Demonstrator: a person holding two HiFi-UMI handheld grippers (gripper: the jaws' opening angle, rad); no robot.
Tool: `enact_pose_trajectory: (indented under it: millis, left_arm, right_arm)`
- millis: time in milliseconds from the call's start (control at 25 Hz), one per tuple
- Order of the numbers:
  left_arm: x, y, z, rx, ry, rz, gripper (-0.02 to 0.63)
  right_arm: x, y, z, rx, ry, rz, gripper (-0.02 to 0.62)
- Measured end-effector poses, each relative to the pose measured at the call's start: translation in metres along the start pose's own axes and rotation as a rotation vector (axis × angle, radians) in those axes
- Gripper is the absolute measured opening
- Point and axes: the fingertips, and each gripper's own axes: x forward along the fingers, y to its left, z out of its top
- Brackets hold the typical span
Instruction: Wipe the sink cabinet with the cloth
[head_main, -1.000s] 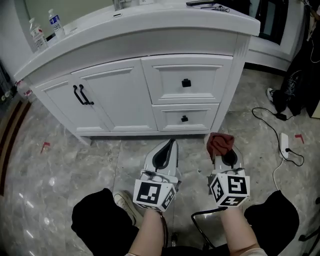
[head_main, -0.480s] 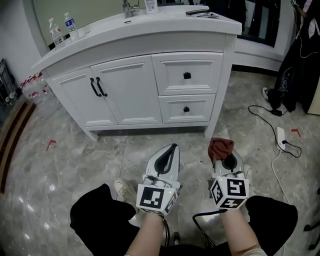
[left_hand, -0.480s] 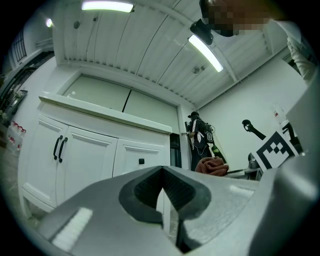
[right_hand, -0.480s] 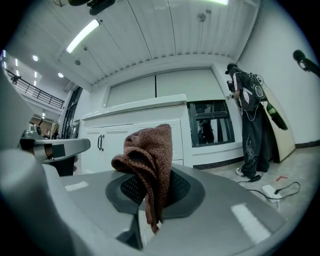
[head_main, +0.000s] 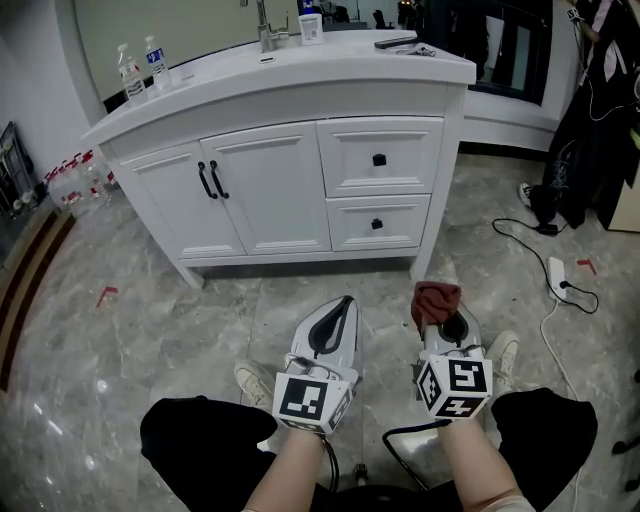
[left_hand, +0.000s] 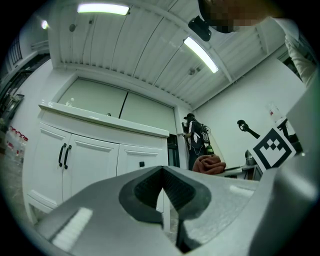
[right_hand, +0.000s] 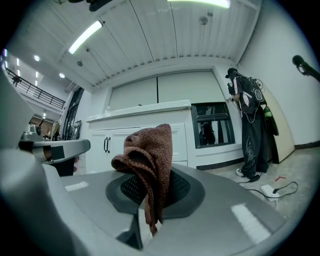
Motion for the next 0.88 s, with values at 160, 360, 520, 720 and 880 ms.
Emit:
enact_pose_trajectory:
  millis: [160,360,520,720,880]
  left_arm:
    - [-0.004,0.002,-0.004,-0.012,-0.008,-0.008,0.001]
    - [-0.005,0.001,-0.007,-0.015,-0.009,-0.014,0.001]
    - [-0.004,-0.001,-0.008,-0.005,-0.006,-0.018,0.001]
    - [-0.003,-0.002,-0.008,0.0,0.01,-0.006,0.001]
    - [-0.001,-0.002,-0.015,0.002,0.022,-0.004,0.001]
  right_arm:
    - [-0.002,0.001,-0.002,0.004,0.001,-0.007,0.078]
    - [-0.003,0.004,-0.008,0.01,0.008,-0.002,0.078]
    - [-0.002,0.007,-0.007,0.01,0.008,0.01,0.078]
    - [-0.002,0.004,-0.013,0.025,0.027,0.01,0.078]
    - [0.0,0.002,-0.015,0.039,0.027,0.011,0.078]
